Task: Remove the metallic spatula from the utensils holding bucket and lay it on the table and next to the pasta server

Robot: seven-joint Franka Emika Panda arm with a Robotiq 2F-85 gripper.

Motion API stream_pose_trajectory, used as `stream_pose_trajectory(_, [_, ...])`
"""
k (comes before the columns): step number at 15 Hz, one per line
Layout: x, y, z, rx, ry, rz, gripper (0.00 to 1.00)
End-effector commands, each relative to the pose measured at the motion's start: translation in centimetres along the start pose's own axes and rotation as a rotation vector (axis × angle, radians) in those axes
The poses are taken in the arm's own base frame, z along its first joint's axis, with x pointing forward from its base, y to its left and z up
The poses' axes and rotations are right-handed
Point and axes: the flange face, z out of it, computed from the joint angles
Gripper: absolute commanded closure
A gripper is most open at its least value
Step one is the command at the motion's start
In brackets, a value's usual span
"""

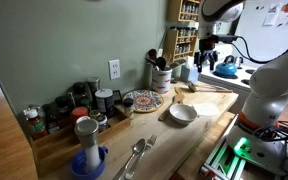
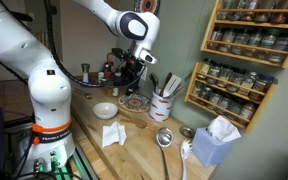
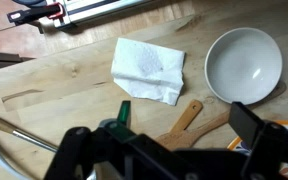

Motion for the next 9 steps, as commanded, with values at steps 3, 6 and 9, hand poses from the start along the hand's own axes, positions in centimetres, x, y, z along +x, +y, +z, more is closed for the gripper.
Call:
stream_pose_trajectory(3, [0.0, 0.0, -0.1, 0.000, -0.001, 0.000, 0.00])
stream_pose_trajectory(6, [0.0, 0.0, -0.1, 0.000, -0.001, 0.000, 0.00])
stream_pose_trajectory(9, [0.6, 0.2, -1.5, 0.045, 0.012, 0.042, 0.00])
